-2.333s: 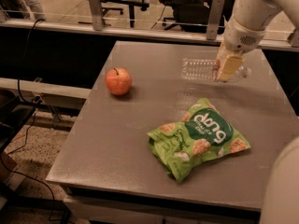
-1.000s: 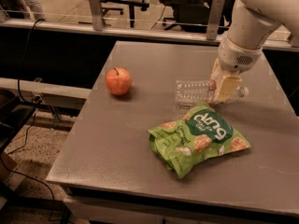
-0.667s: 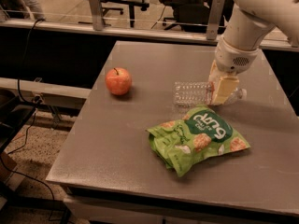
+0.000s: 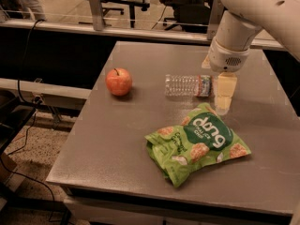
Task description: Move water bottle near green rice chip bag
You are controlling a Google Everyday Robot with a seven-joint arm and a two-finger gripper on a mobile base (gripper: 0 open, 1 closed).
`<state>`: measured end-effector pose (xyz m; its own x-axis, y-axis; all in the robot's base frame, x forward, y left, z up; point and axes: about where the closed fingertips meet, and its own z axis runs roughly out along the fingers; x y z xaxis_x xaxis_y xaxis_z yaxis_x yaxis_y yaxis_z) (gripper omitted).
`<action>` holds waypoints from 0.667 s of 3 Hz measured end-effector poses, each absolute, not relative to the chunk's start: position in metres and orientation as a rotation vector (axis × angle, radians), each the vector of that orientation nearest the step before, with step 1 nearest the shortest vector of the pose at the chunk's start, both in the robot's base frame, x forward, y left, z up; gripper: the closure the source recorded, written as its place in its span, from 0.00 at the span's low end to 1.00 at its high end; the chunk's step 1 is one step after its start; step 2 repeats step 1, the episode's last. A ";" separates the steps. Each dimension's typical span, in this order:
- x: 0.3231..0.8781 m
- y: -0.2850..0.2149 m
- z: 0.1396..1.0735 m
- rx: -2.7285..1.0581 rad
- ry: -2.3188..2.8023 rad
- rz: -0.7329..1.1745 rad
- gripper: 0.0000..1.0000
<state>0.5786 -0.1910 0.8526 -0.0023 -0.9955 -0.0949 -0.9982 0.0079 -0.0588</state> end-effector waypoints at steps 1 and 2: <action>0.579 -0.191 0.853 -2.139 2.150 0.038 0.00; 0.579 -0.191 0.853 -2.139 2.150 0.038 0.00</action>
Offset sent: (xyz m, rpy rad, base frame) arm 0.0000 0.0000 0.0000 0.0000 0.0000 0.0000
